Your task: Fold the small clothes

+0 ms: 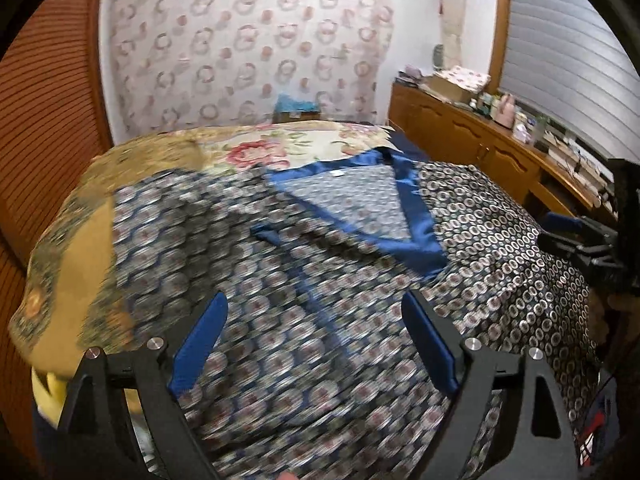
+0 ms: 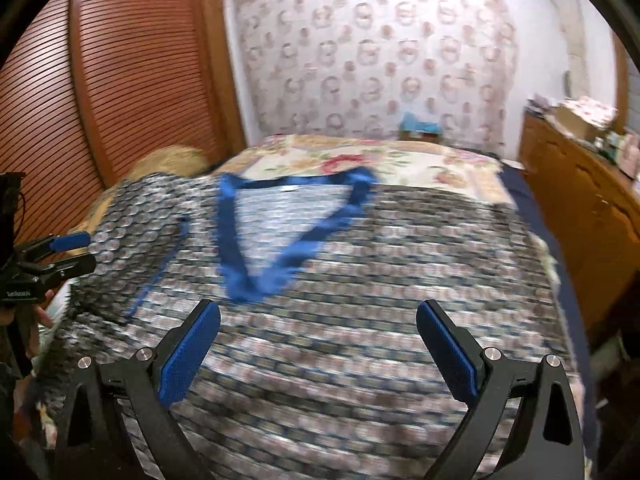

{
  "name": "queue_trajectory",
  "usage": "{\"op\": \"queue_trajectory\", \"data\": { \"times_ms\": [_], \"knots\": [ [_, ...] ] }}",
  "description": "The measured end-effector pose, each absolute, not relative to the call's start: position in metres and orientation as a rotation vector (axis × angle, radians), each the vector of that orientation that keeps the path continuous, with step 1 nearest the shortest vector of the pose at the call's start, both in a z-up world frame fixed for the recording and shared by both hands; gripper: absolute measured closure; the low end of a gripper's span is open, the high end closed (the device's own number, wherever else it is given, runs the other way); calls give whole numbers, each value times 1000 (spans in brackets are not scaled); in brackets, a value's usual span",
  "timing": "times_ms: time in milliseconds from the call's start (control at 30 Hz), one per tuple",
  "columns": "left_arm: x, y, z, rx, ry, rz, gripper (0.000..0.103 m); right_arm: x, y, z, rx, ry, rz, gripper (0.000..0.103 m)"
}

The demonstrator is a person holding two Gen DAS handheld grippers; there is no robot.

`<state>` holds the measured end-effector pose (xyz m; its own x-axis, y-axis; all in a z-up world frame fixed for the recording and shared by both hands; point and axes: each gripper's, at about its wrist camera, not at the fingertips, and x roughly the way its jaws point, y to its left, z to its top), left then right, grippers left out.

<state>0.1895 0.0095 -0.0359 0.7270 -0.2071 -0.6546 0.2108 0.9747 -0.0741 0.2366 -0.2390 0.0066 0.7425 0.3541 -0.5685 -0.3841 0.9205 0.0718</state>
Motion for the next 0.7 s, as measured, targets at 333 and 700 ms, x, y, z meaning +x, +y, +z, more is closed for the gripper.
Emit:
{"op": "queue_trajectory", "data": {
  "times_ms": [333,700],
  "knots": [
    [224,-59,-47,73,752,-251,14,251,-344,-2,-9,650,205,4],
    [246,-90,-73,135,817,-231,14,305,-365,-13,6,748,217,6]
  ]
}}
